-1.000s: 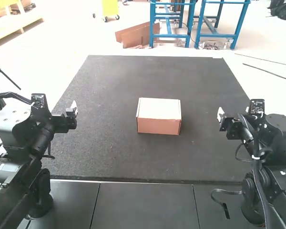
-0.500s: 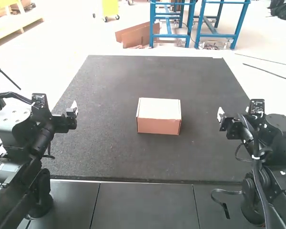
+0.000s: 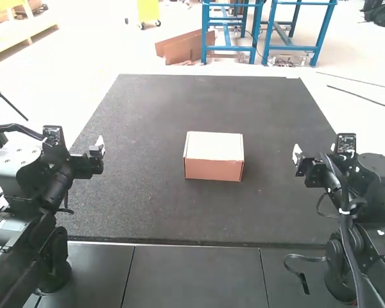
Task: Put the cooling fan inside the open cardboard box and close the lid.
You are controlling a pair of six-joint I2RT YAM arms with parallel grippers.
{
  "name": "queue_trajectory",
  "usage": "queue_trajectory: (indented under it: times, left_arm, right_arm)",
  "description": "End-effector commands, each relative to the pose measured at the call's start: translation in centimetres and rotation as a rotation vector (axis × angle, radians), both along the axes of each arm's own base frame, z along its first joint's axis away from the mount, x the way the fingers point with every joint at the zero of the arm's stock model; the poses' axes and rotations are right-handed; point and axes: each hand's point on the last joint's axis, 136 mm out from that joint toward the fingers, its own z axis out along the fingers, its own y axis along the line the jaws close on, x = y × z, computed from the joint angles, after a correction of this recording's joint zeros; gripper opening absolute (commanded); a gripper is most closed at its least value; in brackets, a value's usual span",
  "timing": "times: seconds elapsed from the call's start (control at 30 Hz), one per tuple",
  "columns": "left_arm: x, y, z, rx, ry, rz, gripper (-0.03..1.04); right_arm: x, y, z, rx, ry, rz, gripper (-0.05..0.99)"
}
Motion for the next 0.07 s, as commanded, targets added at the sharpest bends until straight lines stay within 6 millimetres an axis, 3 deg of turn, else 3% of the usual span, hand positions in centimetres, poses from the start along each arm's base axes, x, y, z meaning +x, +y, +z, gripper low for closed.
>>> queue_trajectory:
  times: [0.0, 0.03]
  left_arm:
    - [-0.01, -0.44, 0.15, 0.008, -0.014, -0.022, 0.96]
    - [-0.01, -0.44, 0.15, 0.008, -0.014, -0.022, 0.96]
  right_arm:
    - [0.00, -0.19, -0.01, 0.006, -0.004, -0.006, 0.91]
    - [0.00, -0.19, -0.01, 0.006, -0.004, -0.006, 0.91]
